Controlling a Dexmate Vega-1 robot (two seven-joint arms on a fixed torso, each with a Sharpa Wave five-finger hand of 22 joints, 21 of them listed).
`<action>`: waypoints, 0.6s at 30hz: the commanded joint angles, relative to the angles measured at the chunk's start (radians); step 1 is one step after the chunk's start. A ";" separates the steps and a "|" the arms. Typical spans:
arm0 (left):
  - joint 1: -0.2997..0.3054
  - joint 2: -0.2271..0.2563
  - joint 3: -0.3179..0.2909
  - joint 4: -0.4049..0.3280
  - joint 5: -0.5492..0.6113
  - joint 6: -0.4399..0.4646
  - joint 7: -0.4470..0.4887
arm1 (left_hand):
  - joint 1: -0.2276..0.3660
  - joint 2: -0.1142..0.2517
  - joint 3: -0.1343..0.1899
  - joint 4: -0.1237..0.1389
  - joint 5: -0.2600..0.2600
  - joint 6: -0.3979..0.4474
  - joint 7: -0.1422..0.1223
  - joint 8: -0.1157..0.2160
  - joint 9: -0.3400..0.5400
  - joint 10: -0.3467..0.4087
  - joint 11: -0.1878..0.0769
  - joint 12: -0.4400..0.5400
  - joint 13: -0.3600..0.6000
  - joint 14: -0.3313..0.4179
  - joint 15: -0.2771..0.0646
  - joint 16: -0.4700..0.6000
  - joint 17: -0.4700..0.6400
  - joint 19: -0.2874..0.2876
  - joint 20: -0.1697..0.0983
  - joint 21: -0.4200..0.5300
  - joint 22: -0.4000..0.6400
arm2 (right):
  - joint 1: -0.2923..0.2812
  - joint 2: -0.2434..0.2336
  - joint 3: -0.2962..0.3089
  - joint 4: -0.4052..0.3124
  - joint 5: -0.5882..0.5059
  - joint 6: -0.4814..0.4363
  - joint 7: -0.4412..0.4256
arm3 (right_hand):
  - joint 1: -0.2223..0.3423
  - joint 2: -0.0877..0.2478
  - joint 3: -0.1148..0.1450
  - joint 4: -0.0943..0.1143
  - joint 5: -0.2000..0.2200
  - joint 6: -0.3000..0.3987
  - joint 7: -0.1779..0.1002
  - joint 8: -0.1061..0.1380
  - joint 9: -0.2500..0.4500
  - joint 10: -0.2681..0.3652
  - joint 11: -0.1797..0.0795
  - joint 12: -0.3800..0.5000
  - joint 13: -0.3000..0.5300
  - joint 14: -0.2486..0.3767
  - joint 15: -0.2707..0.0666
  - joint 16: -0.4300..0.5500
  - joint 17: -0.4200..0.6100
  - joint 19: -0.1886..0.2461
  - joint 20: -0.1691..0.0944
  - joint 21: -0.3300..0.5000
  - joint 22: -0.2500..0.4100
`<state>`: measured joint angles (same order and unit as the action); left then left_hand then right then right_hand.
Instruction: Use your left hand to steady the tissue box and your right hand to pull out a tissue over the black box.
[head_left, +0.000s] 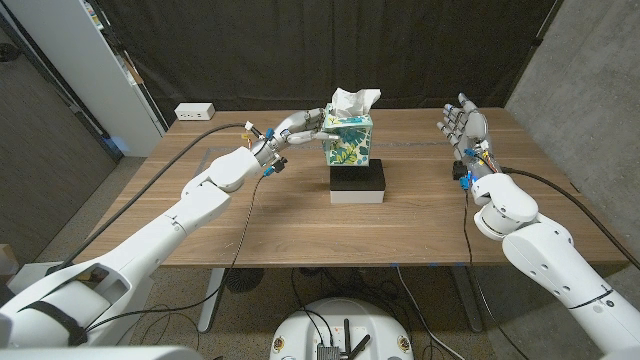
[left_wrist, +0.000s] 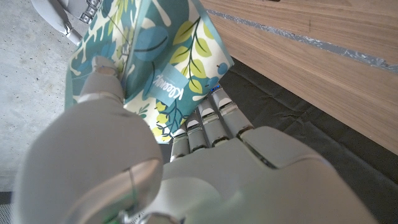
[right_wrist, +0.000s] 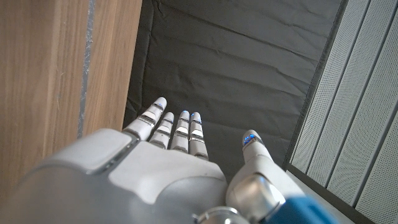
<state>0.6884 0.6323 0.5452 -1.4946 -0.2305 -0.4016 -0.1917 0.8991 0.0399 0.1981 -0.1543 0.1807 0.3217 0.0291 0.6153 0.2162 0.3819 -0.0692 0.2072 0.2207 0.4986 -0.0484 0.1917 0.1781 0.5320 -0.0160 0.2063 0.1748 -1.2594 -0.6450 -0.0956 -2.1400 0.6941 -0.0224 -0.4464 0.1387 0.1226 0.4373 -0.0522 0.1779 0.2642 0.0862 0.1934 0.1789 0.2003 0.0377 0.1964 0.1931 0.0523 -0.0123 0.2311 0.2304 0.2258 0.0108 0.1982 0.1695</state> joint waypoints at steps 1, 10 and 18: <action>-0.006 -0.005 0.002 0.008 -0.002 -0.005 -0.004 | -0.001 0.005 0.007 0.001 0.002 0.009 0.001 0.003 0.004 0.007 0.002 -0.002 0.006 0.010 -0.103 -0.002 0.002 0.004 -0.009 -0.001 0.003 | 0.008 -0.012 0.015 -0.019 0.003 -0.024 -0.011 | -0.008 0.049 0.001 0.008 0.003 0.002 0.004 -0.002 0.004 0.000 0.002 0.000 0.002 -0.001 0.008 0.002 0.005 0.010 0.000 0.005 0.006; -0.007 -0.006 0.002 0.007 0.001 -0.004 0.000 | -0.002 0.004 0.010 0.000 0.002 0.010 0.002 0.003 0.002 0.006 0.003 -0.002 0.006 0.009 -0.102 -0.002 0.002 0.004 -0.011 -0.002 0.003 | 0.013 -0.018 0.018 -0.022 0.001 -0.037 -0.013 | -0.007 0.050 0.003 0.011 0.003 0.002 0.005 -0.002 0.004 -0.002 -0.002 -0.001 0.002 -0.001 0.007 0.003 0.006 0.011 0.000 0.005 0.006; -0.011 -0.009 0.005 0.009 0.000 -0.002 -0.004 | -0.004 0.006 0.012 0.001 0.002 0.011 0.005 0.003 0.001 0.007 0.003 -0.002 0.006 0.009 -0.102 -0.002 0.002 0.004 -0.010 -0.003 0.003 | 0.022 -0.050 0.022 -0.046 -0.030 -0.100 -0.052 | -0.006 0.049 0.004 0.012 0.003 0.000 0.007 -0.002 0.003 -0.004 -0.001 -0.001 0.002 -0.002 0.009 0.003 0.007 0.011 0.001 0.004 0.006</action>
<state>0.6823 0.6270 0.5469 -1.4884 -0.2303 -0.4052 -0.1931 0.8932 0.0361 0.2011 -0.1516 0.1807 0.3216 0.0292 0.6117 0.2159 0.3819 -0.0692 0.2072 0.2257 0.4986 -0.0484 0.1917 0.1785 0.5320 -0.0160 0.2063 0.1748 -1.2490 -0.6600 -0.0812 -2.1597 0.6945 -0.0643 -0.4655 0.1386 0.1226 0.4358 -0.0453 0.1778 0.2642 0.0861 0.1934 0.1789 0.2003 0.0376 0.1964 0.1931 0.0468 -0.0069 0.2311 0.2352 0.2258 0.0108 0.1982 0.1695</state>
